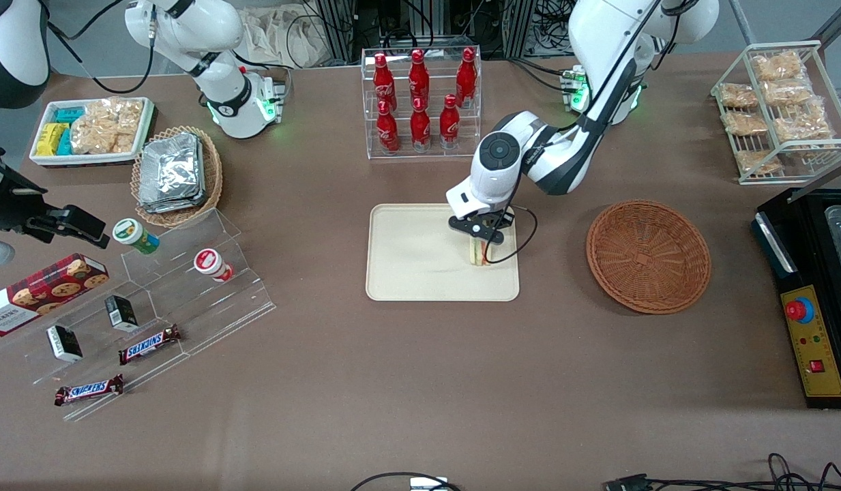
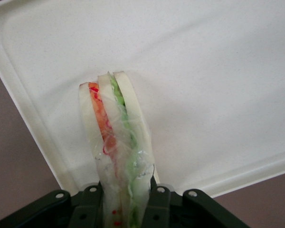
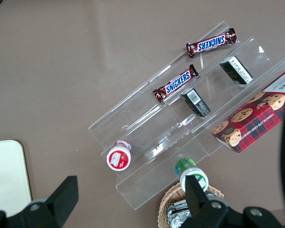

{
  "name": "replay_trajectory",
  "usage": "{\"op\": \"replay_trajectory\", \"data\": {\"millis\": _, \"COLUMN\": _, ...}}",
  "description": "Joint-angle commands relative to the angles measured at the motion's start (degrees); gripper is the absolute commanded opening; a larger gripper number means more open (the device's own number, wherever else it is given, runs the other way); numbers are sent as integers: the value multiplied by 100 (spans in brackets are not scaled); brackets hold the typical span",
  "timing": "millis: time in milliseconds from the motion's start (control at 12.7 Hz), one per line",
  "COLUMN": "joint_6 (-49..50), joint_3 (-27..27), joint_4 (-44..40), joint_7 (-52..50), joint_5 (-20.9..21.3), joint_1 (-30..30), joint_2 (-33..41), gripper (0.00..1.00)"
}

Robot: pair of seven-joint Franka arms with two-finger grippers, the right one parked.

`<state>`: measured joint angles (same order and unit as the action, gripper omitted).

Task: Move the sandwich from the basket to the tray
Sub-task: 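Lower the sandwich onto the tray and open the left gripper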

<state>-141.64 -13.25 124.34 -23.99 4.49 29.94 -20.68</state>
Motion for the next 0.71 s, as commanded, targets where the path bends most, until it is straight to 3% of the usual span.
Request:
{"op": "replay_trajectory", "data": {"millis": 0, "joint_6": -31, "joint_3": 77, "joint_4": -111, "joint_7": -176, "joint_5": 148, "joint_1": 91, "joint_2": -76, "gripper": 35}}
{"op": "replay_trajectory", "data": {"millis": 79, "joint_6": -31, "joint_3": 77, "joint_4": -111, "joint_7": -176, "joint_5": 148, "joint_1": 82, "joint_2": -76, "gripper": 48}}
{"op": "replay_trajectory", "data": {"millis": 237, "joint_6": -22, "joint_3": 77, "joint_4": -111, "joint_7": -185, "joint_5": 148, "joint_1": 82, "joint_2": -76, "gripper": 91}}
{"op": "replay_trajectory", "data": {"millis": 316, "joint_6": -13, "joint_3": 77, "joint_4": -111, "joint_7": -272, "joint_5": 157, "joint_1": 56, "joint_2": -59, "gripper": 100}}
{"op": "replay_trajectory", "data": {"millis": 632, "joint_6": 442, "joint_3": 295, "joint_4": -260, "joint_7": -379, "joint_5": 148, "joint_1": 12, "joint_2": 221, "gripper": 100}}
